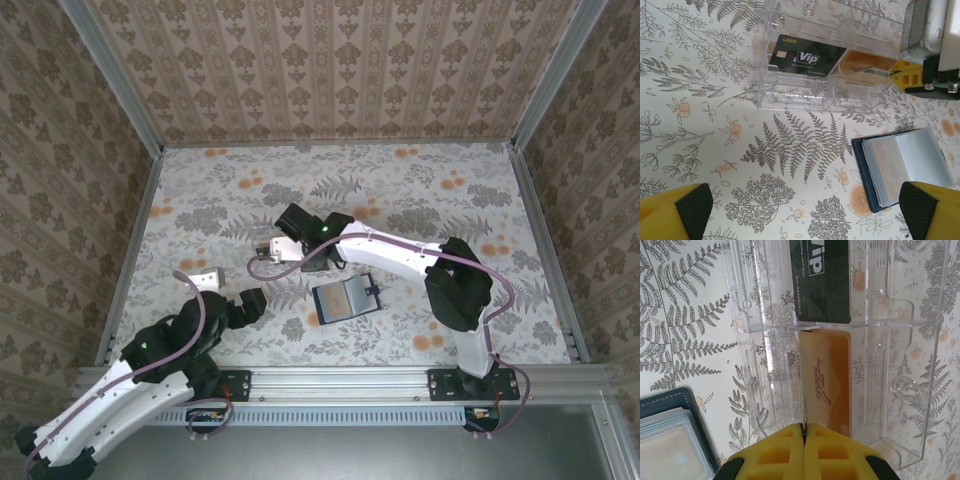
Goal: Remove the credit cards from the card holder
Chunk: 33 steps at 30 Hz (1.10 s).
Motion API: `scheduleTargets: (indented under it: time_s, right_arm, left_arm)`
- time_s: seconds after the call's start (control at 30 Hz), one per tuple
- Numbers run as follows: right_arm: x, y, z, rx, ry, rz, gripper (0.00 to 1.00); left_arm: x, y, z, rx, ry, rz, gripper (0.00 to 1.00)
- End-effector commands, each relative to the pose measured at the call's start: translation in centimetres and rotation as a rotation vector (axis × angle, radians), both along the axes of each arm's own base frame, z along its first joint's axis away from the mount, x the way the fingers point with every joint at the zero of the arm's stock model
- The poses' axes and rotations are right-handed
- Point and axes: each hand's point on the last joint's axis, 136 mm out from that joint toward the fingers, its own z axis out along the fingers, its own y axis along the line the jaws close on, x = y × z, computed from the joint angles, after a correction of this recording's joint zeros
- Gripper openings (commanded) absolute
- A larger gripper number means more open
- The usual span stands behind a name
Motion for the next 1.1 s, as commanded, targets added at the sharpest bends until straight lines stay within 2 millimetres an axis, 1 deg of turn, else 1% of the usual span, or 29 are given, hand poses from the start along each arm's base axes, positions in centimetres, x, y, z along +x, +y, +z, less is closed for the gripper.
scheduleTargets:
  time_s: [0.0, 0.23, 0.47, 0.63, 0.8, 1.07]
  right_arm:
    - [0.6, -0.1, 2.5, 0.038, -0.03, -0.01, 0.0]
    - [0.5, 0.1, 2.7, 0.053, -0.015, -0.015, 0.0]
    - [0.7, 0.1, 2.4, 0.046, -0.019, -0.012, 0.0]
    - [1.4, 0.1, 1.9, 0.039, -0.024, -0.011, 0.0]
    - [2.0, 0.1, 0.9, 0.029, -0.019, -0.011, 0.0]
    - [2.1, 0.6, 0.0, 0.034, -0.006, 0.005, 0.0]
  left_arm:
    - [-0.1, 0.4, -0.4, 0.009, 0.008, 0.008, 1.0]
    - [0.0, 0.2, -0.5, 0.01, 0.011, 0.008, 1.0]
    - [0.1, 0.2, -0.7, 0.009, 0.015, 0.009, 1.0]
    - [0.1, 0.1, -0.7, 0.007, 0.019, 0.007, 1.0]
    - [0.1, 0.2, -0.8, 0.01, 0.023, 0.008, 1.0]
    - [0.2, 0.3, -0.8, 0.011, 0.028, 0.014, 1.0]
